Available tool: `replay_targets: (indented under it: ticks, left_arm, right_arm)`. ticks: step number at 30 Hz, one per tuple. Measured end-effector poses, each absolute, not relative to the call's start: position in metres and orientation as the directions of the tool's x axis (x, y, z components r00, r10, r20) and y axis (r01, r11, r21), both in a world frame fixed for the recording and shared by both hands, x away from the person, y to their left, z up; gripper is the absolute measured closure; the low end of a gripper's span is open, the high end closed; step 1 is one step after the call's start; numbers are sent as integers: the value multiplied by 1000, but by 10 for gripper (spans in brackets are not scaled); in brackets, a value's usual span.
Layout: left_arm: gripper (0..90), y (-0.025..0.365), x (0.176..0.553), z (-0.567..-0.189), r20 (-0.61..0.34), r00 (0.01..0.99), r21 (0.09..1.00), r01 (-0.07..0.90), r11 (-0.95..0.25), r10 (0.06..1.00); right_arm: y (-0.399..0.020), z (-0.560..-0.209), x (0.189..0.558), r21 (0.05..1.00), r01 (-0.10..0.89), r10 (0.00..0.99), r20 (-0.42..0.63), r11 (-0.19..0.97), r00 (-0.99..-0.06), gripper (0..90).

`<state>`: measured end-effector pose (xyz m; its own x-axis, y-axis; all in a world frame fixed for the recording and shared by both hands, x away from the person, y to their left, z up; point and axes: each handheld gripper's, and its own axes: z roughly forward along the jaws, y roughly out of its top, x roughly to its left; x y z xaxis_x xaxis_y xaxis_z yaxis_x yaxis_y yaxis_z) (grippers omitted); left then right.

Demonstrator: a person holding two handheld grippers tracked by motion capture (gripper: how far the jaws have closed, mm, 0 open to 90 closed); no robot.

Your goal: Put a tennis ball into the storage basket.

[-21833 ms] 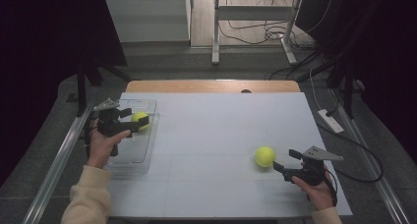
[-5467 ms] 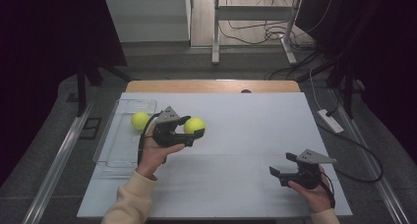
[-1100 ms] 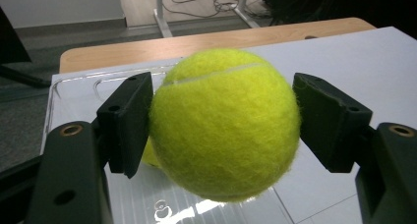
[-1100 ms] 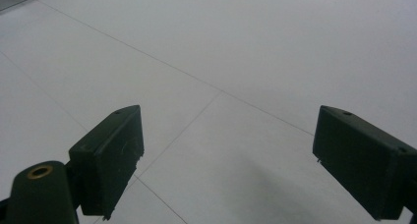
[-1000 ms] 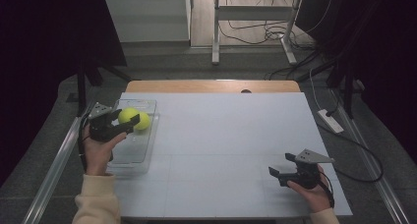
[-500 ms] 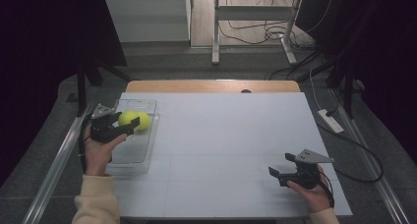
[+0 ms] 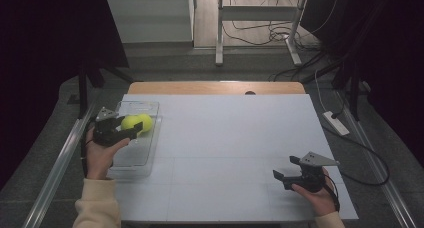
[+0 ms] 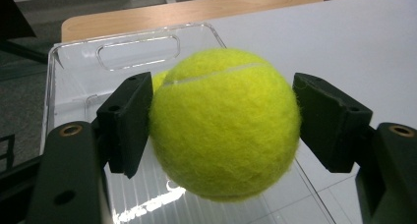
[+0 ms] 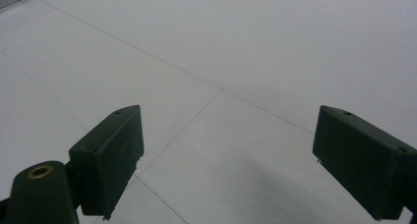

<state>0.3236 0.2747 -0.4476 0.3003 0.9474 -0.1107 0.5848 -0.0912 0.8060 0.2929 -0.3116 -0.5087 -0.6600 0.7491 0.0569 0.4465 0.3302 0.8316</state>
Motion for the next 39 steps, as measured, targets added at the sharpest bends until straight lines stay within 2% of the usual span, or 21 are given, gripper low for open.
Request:
replay_targets:
  ticks: [39]
  left_arm:
    - [273,263,339,-474,-29,323,659,718,-225,946]
  right_arm:
    - [-311,-510,294,829,450,748,59,332,-661,117]
